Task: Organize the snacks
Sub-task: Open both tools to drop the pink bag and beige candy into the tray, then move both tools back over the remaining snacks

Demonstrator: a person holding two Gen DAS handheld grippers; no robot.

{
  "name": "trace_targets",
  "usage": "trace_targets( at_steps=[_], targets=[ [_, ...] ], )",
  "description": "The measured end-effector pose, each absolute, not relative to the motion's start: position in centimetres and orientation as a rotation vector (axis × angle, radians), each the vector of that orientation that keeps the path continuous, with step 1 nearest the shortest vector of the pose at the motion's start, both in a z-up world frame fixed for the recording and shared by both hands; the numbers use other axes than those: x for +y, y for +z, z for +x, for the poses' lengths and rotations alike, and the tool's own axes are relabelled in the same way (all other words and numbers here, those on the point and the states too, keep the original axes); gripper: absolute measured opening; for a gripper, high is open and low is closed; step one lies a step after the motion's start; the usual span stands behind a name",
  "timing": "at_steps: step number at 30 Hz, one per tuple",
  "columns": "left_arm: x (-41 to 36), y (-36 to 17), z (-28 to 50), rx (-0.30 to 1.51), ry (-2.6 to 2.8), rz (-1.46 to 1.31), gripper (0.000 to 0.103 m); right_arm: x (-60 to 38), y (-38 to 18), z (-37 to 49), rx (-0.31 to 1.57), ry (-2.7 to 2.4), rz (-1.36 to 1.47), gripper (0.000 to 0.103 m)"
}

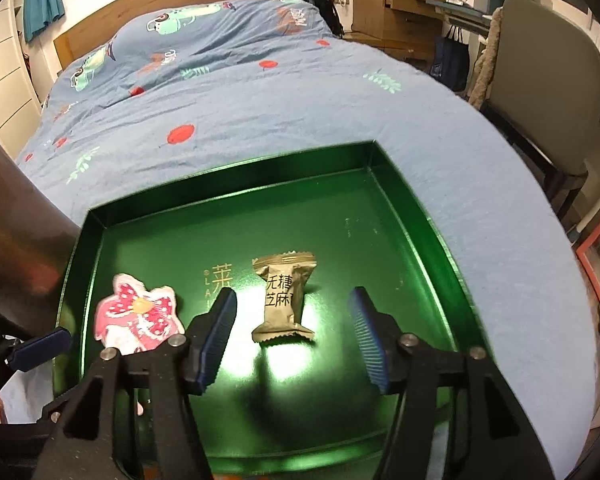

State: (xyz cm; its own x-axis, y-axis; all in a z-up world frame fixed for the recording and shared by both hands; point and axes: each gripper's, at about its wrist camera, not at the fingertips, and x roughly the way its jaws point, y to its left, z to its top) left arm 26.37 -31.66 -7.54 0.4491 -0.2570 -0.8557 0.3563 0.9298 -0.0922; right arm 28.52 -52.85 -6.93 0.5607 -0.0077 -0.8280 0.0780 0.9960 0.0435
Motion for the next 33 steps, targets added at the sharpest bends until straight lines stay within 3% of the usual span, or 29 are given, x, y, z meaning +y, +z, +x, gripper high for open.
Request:
trace_targets(
  at_steps=[4,13,19,21,33],
  targets=[
    [-31.2,-5.8,24.8,0.966,-0.406,0.095,0.051,-52.8,-5.1,27.6,0.946,-0.051,0.079,0.092],
    [-28.7,-1.9,20.4,0.885,-0.465,0.062,0.051,-52.8,-1.2,23.8,0.894,-0.080,0.073,0.100],
    [-27.0,0.3,17.3,0.890,-0.465,0.106,0.055,-51.7,0.9,21.2,0.878,-0.087,0.081,0.101],
    [-26.1,0.9,16.3,0.878,-0.453,0.114,0.062,-50.8,1.7,20.3,0.870,-0.081,0.074,0.101],
    [-18.7,4.4,11.4,0.814,-0.406,0.136,0.063,-45.7,6.5,14.6,0.803,-0.025,0.094,0.101]
  ],
)
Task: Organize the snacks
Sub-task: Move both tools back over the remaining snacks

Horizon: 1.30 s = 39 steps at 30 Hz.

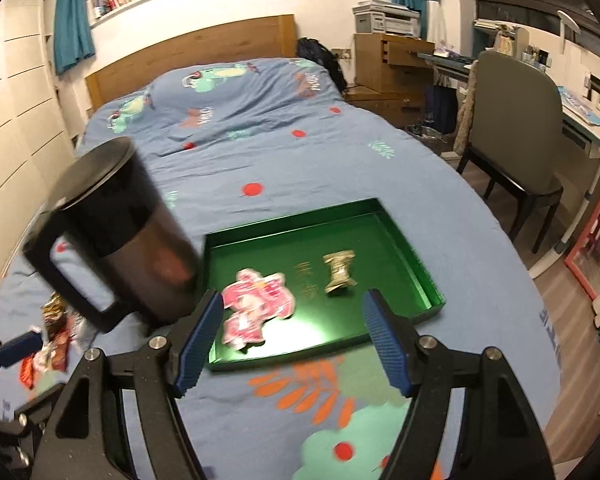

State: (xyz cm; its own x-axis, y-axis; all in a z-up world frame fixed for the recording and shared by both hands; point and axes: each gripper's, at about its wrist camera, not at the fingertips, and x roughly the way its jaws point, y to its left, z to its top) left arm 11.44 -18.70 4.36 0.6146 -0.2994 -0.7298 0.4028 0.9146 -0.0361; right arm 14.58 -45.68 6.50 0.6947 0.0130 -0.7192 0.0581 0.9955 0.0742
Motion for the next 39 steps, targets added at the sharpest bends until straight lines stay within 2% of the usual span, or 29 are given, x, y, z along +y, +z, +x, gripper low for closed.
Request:
trace_targets(
  at_steps=[5,9,29,39],
  targets=[
    [-15.0,3.8,10.1,0.834,-0.360,0.112,0.063,-42.4,6.6,12.4,0.804,0.022,0.080,0.101],
    [-12.2,3.5,9.4,0.836,-0.316,0.090,0.076,-40.1,7.2,10.9,0.794,0.049,0.084,0.101],
    [1.6,1.5,4.6,0.848,-0.173,0.006,0.076,-28.9,5.1,7.0,0.883,0.200,0.054,0.101],
    [9.3,-2.3,2.4,0.904,-0.060,-0.109,0.076,-24.3,2.9,5.5,0.951,0.240,-0.002,0.101]
  ],
)
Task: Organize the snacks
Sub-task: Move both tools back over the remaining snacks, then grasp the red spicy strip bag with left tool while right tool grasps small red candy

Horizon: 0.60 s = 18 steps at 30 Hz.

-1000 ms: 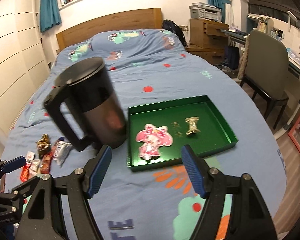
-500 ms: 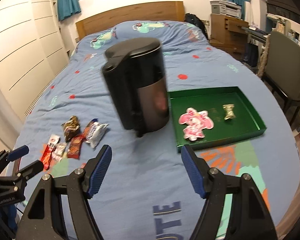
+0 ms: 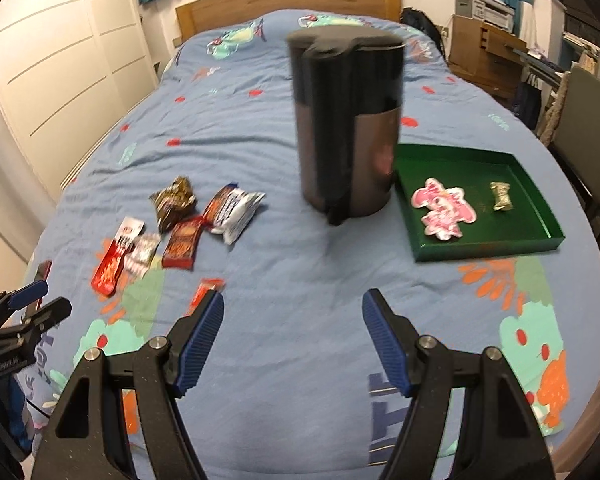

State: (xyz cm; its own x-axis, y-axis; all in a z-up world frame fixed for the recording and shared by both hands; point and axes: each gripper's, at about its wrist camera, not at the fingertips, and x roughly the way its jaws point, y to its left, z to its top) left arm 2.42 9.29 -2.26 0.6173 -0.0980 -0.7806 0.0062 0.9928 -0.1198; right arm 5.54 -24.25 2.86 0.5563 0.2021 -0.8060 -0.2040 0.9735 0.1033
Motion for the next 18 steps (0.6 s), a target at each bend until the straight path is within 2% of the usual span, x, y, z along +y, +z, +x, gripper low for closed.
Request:
trace_targets(
  at_steps=[9,18],
  targets=[
    [16.4,-5.0,1.9,0.933,0.068,-0.180,0.076,-20.5,1.6,5.7,0.987,0.282,-0.052,0.101],
    [17.8,-7.7,5.8,0.990,0.038,-0.186,0.076,-17.0,-1.1,6.5,1.049,0.324,-0.085,0.101]
  ],
)
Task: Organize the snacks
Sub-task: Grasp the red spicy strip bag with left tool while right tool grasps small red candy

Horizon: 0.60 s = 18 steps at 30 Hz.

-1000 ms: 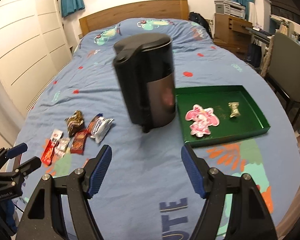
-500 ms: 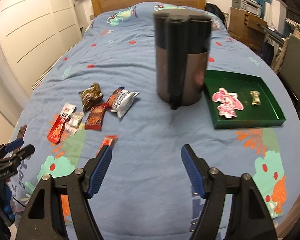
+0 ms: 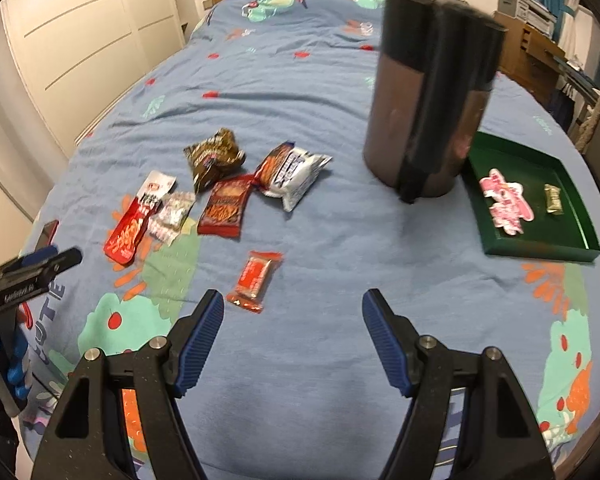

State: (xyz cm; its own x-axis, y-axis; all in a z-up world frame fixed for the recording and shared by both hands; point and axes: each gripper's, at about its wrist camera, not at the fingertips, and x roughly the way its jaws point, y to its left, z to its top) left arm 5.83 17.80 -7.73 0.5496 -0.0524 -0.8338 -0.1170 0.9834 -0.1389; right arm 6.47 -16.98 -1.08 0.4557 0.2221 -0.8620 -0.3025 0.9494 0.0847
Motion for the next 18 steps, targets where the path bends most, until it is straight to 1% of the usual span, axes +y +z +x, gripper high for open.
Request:
trace_targets(
  at_steps=[10,18],
  targets=[
    [16.7,-11.7,10.3,1.085,-0.001,-0.142,0.076,-14.0,-4.2,8.1,1.112,0.353,-0.115,0.101],
    [16.3,-13.7,13.2,1.125,0.038,-0.093,0.075,-12.6,-7.8,9.9,1.195,0.356,-0.073,0.101]
  ],
)
